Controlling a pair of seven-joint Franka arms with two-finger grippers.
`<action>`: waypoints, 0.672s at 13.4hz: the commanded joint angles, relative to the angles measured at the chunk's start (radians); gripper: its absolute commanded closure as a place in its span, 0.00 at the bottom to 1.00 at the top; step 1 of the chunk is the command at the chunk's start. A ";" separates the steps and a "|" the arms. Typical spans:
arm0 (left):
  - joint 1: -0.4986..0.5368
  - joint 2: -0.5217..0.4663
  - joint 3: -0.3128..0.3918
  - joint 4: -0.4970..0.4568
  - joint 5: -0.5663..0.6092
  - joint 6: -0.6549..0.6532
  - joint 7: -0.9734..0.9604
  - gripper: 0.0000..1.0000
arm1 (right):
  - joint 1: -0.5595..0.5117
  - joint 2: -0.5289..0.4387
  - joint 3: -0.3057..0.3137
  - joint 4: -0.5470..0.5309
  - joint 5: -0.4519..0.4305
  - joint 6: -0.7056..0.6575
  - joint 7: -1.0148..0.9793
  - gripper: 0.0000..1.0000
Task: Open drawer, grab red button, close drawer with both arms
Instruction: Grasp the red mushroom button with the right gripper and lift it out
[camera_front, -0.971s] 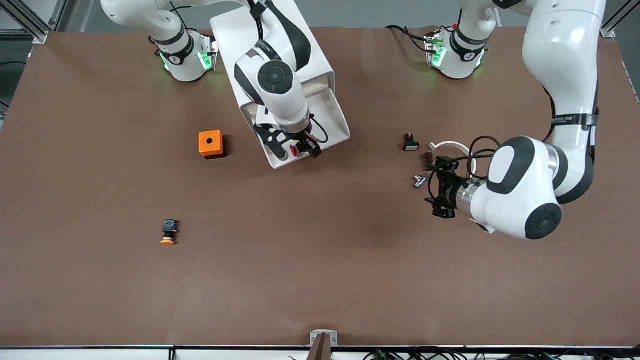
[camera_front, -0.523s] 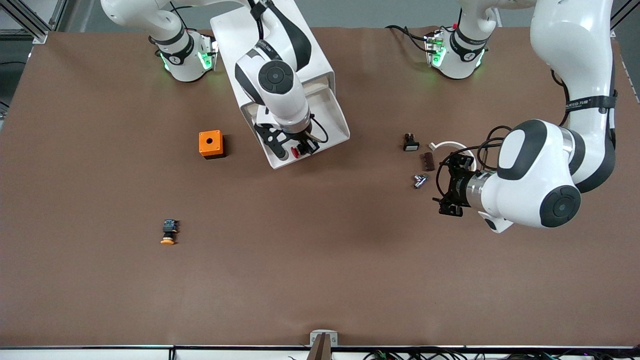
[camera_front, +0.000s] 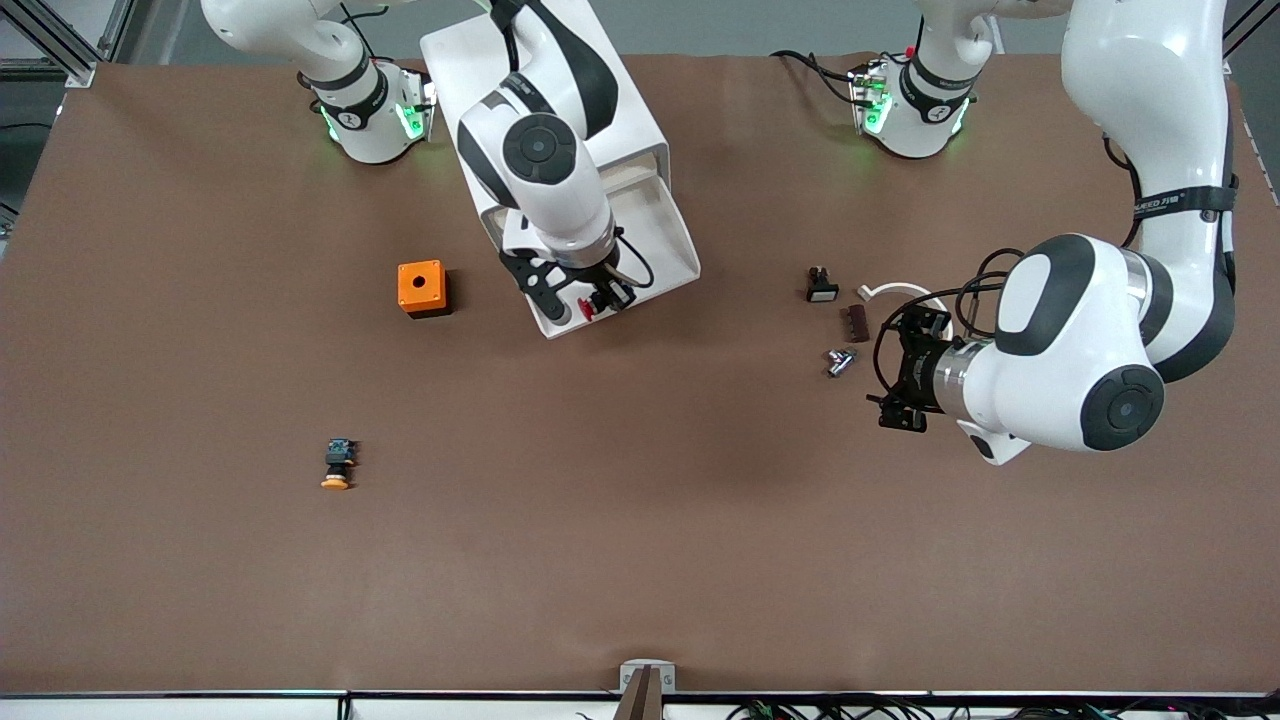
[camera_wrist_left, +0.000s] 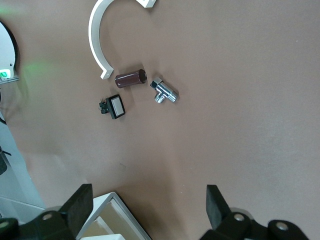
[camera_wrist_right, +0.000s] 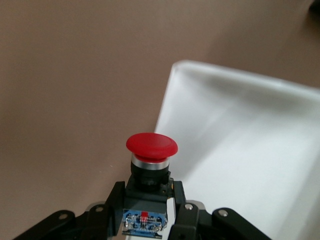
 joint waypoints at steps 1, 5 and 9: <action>-0.002 -0.015 0.003 -0.013 0.023 0.002 0.013 0.01 | -0.092 -0.011 0.005 0.057 0.009 -0.092 -0.161 0.99; -0.004 -0.010 -0.004 -0.013 0.023 0.004 0.022 0.01 | -0.248 -0.008 0.005 0.110 0.011 -0.155 -0.434 0.99; -0.054 0.007 -0.001 -0.017 0.023 0.093 0.172 0.01 | -0.374 0.001 0.004 0.114 0.011 -0.153 -0.709 0.99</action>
